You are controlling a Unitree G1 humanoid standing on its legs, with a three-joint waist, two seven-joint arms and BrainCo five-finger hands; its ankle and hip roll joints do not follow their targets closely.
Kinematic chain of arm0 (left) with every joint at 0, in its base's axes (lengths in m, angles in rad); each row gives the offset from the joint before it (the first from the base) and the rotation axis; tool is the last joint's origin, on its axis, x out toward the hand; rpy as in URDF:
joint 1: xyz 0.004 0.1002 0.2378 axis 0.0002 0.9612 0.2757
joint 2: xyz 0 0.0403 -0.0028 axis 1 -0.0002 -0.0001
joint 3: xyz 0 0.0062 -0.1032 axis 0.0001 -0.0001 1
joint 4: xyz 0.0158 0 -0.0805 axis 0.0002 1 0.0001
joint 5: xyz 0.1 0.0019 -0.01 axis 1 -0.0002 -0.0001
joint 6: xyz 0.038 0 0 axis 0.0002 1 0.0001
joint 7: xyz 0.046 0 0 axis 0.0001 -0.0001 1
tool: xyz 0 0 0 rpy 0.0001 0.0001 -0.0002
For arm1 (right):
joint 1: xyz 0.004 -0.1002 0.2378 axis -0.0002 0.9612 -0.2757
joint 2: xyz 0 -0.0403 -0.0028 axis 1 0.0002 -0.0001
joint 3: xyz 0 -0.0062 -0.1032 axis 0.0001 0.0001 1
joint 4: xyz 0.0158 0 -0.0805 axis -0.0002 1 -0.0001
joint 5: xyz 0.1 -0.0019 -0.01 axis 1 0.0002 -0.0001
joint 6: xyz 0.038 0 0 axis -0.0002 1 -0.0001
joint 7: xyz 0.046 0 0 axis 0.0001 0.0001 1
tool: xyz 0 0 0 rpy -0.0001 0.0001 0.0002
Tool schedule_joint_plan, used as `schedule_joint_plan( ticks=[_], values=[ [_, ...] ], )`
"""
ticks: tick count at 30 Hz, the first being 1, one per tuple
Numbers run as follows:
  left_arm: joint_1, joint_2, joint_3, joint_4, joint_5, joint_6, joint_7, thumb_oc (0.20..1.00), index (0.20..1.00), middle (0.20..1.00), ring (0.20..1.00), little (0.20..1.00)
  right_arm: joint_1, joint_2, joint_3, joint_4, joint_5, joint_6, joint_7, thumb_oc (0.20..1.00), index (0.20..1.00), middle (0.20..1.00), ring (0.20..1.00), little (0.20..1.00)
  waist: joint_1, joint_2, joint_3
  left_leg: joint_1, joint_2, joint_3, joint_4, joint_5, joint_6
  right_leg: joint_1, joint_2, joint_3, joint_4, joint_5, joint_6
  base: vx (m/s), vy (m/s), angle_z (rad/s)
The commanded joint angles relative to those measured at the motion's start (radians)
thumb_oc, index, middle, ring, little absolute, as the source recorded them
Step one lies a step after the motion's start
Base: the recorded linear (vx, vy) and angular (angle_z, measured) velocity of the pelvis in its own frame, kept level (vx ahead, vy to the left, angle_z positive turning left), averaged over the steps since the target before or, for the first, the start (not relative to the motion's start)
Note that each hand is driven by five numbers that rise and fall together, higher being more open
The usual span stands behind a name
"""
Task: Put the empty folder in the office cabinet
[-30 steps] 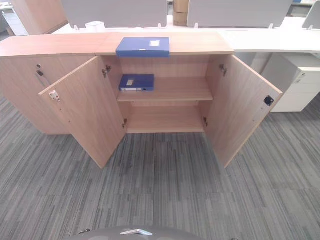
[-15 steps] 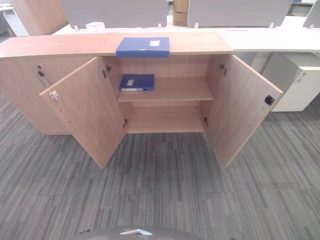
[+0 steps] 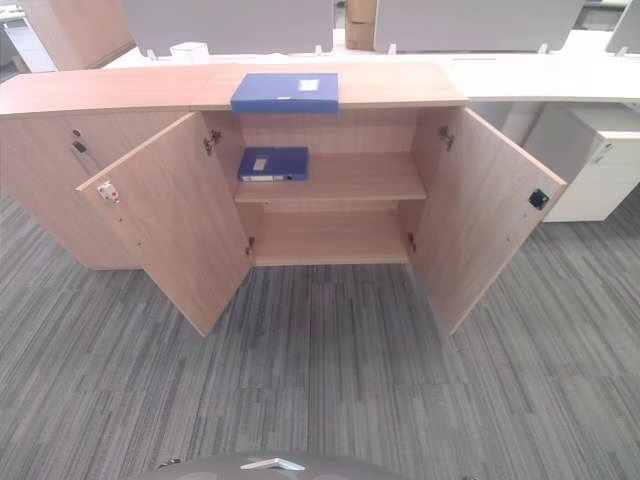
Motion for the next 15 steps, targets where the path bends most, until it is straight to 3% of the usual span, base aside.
schedule_joint_plan(
  ticks=[1, 14, 15],
  values=[
    [-0.051, 0.021, 0.009, 0.046, 0.008, -0.008, 0.008, 1.000, 1.000, 1.000, 1.000, 1.000, -0.068, -0.040, 0.035, 0.047, -0.029, 0.003, -0.006, 1.000, 1.000, 1.000, 1.000, 1.000, 0.013, -0.002, 0.021, 0.040, 0.045, 0.019, 0.000, -0.126, -0.056, -0.015, -0.065, -0.030, 0.001, -0.011, 0.106, 0.00, -0.019, -0.14],
    [-0.074, 0.040, 0.004, 0.038, -0.014, -0.006, 0.021, 1.000, 1.000, 1.000, 1.000, 1.000, -0.110, -0.059, 0.050, 0.036, -0.019, 0.005, -0.011, 1.000, 1.000, 1.000, 1.000, 1.000, 0.026, -0.005, 0.056, 0.037, 0.077, 0.000, 0.000, -0.106, -0.073, -0.024, -0.043, -0.055, 0.040, -0.055, 0.077, 0.06, -0.066, 0.05],
    [-0.074, 0.051, 0.014, 0.041, -0.021, -0.007, 0.024, 1.000, 1.000, 1.000, 1.000, 1.000, -0.115, -0.064, 0.053, 0.033, -0.020, 0.002, -0.011, 1.000, 1.000, 1.000, 1.000, 1.000, 0.034, -0.012, 0.072, 0.010, 0.085, 0.001, 0.064, -0.117, -0.078, -0.030, -0.042, -0.056, 0.066, -0.075, 0.062, 0.08, -0.130, 0.10]
  ],
)
